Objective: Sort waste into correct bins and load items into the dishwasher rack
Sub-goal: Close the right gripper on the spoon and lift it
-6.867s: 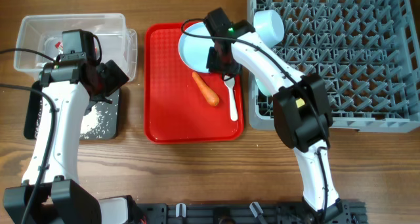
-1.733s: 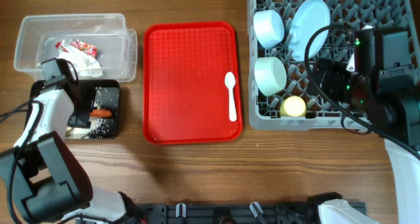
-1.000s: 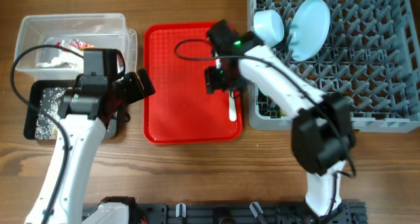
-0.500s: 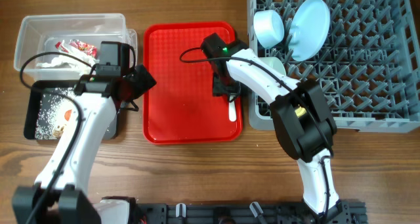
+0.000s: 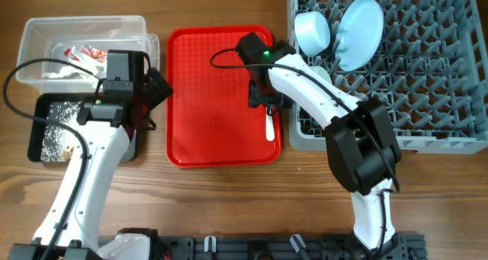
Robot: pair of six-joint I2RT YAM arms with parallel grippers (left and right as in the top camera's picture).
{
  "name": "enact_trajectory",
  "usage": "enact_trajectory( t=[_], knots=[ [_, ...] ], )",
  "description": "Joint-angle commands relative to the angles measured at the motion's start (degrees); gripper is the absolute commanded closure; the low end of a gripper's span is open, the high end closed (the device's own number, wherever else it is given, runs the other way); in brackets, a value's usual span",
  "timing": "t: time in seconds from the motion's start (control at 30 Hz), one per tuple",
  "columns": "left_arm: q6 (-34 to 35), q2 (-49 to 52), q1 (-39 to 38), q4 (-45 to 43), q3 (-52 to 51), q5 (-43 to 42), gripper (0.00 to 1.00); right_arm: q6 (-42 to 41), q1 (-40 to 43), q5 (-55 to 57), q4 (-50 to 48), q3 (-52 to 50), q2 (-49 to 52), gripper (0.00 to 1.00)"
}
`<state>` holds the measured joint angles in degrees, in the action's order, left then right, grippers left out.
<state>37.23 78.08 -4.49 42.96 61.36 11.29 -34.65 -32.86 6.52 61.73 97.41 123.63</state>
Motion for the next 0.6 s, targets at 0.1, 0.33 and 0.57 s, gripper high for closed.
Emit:
enact_trajectory(
  t=[0.1, 0.33, 0.57],
  knots=[
    [0.8, -0.4, 0.3, -0.8, 1.0, 3.8, 0.00, 3.2, -1.1, -1.9, -2.6, 0.0, -1.2, 0.35],
    [0.8, -0.4, 0.3, -0.7, 1.0, 3.8, 0.00, 2.5, -2.3, -1.9, -6.4, -3.3, -1.0, 0.37],
    [0.8, -0.4, 0.3, 0.3, 1.0, 3.5, 0.00, 0.0, -2.2, -1.9, -13.3, -10.4, -0.2, 0.40]
  ],
)
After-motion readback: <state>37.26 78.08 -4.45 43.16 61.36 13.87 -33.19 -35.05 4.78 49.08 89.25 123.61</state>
